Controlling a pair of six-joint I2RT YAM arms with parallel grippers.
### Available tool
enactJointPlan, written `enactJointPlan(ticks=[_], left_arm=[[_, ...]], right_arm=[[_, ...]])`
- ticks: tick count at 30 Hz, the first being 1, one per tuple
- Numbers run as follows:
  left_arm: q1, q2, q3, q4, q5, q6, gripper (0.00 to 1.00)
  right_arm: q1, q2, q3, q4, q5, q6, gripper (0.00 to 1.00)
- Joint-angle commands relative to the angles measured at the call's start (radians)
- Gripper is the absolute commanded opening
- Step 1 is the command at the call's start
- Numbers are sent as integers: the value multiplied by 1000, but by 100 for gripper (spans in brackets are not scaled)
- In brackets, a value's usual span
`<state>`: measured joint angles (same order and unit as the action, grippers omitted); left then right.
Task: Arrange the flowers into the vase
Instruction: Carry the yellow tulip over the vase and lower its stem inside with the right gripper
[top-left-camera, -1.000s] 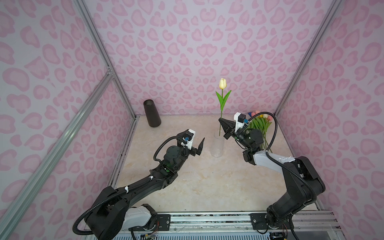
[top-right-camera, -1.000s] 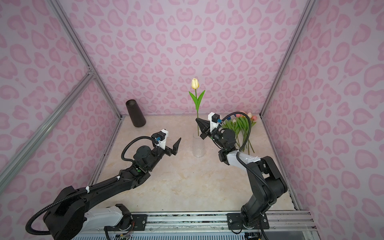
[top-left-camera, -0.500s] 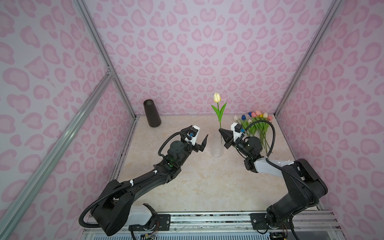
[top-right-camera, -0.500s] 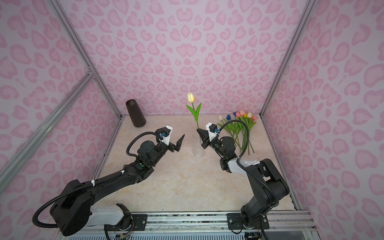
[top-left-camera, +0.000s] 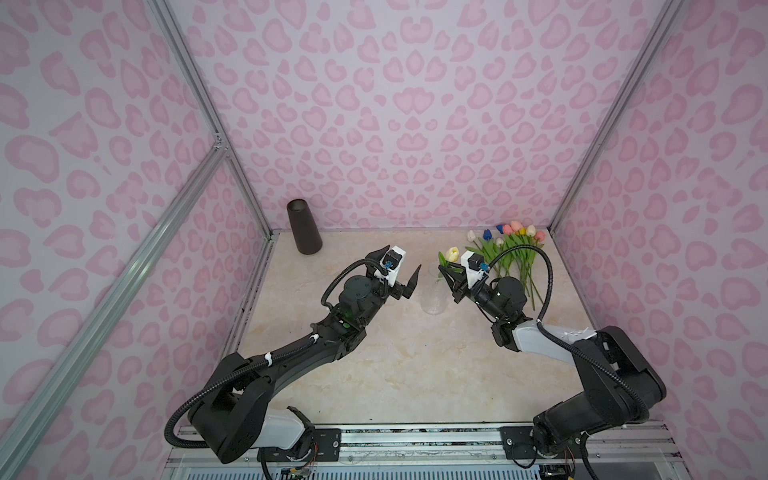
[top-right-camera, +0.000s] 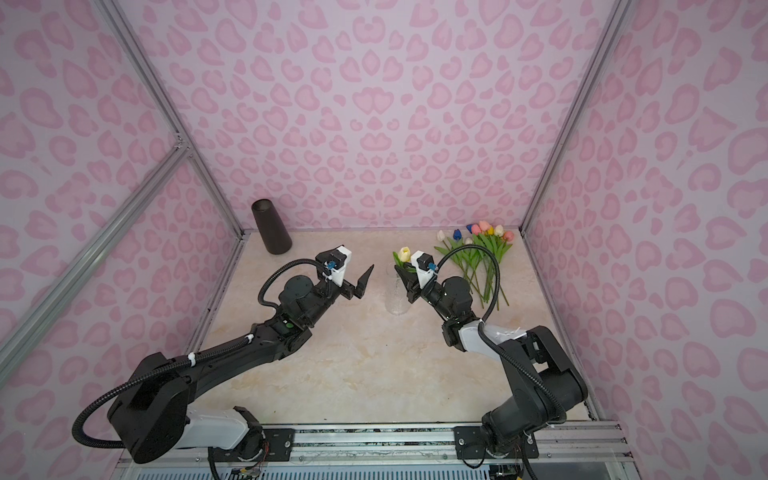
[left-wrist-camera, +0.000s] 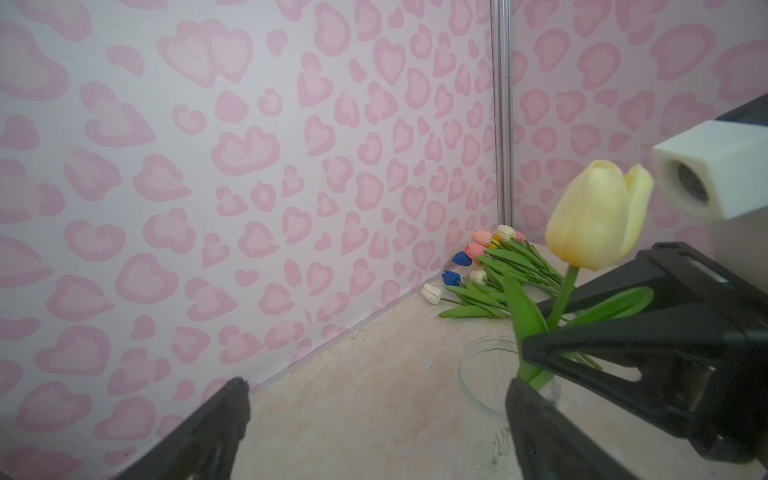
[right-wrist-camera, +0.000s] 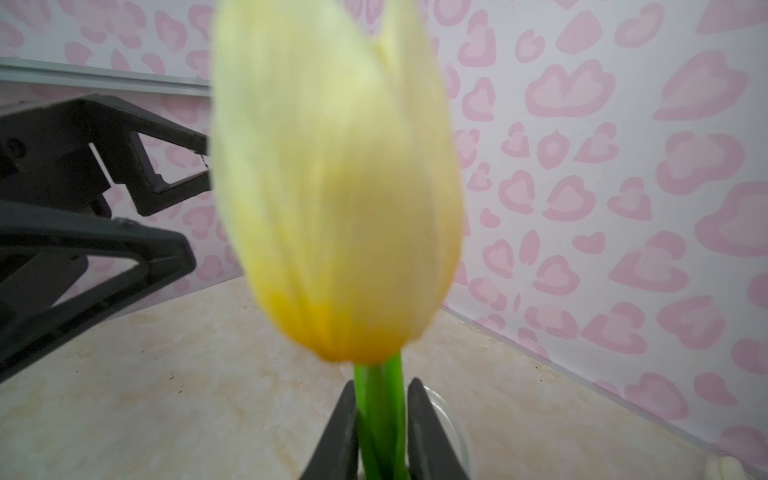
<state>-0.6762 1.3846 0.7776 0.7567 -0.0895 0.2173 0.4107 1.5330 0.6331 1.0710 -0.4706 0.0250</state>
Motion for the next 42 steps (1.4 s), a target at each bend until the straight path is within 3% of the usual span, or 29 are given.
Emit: enactJointPlan(ticks=[1,8,17,28,34,36,42], left_arm=[[0,-3,-10,24,0,-1,97],[0,-20,-26,16,-19,3,97],[0,-25,-32,16,-33,13,97],[0,-25,-41,15,-44,19,97],[0,-26,-44,13,-46,15,97],[0,-27,-46,13,-48,15,97],[0,-26,-48,16,-47,19,97]], right_arm=[[1,-15,11,-37,22,-28,22],[4,-49,121,-266,32,-29,20],[10,-30,394,-731,49,-64,11],[15,45,645,-1071,66,-70,12],[15,96,712,-1145,89,-59,13],[16,115,740,-1179,86,-60,18],[18,116,766,-1204,93,-66,49]])
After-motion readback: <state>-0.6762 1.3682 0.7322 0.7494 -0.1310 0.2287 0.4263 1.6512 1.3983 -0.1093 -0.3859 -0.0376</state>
